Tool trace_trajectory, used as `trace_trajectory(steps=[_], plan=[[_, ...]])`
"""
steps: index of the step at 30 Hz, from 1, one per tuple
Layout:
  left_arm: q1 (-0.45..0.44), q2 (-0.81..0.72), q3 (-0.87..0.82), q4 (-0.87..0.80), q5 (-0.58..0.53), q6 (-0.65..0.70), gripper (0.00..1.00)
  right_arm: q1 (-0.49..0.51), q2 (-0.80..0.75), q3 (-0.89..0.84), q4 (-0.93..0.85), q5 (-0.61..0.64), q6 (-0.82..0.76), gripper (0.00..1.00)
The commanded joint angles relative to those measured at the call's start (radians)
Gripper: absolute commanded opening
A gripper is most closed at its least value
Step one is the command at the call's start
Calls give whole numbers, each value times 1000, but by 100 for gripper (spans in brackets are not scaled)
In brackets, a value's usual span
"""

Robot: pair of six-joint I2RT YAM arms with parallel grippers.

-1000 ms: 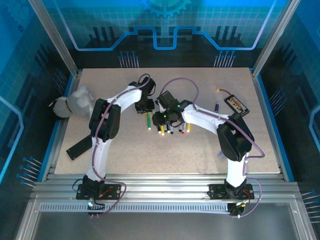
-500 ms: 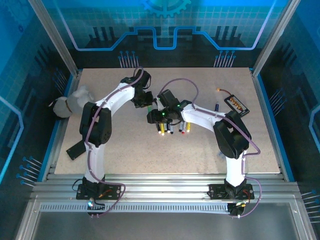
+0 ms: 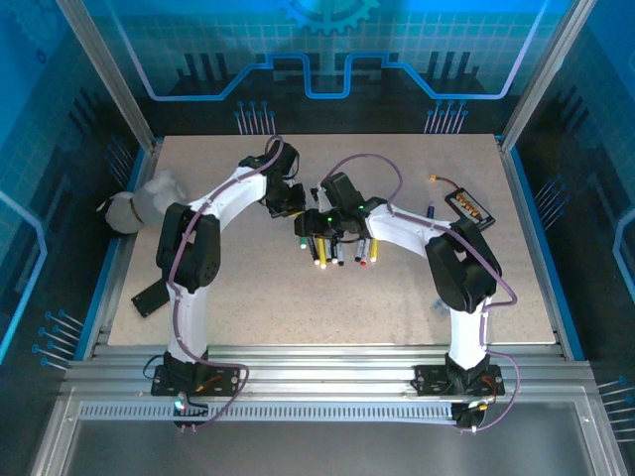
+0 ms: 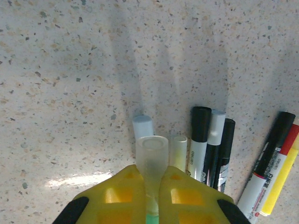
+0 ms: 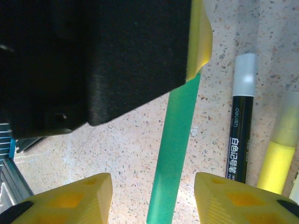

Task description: Open the pen caps

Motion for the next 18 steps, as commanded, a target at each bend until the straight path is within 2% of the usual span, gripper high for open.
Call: trace_trajectory(steps=[1,9,18], plan=[[2,-59,-9,11,35,-25,0,-4,24,-9,17,-22,14,50],[1,-80,-22,20,50,-34,0,-4,39,-5,22,-23,16,49],[-5,-97,-29,27,61,-42,0,-5,61,20,35,-34,26,38]])
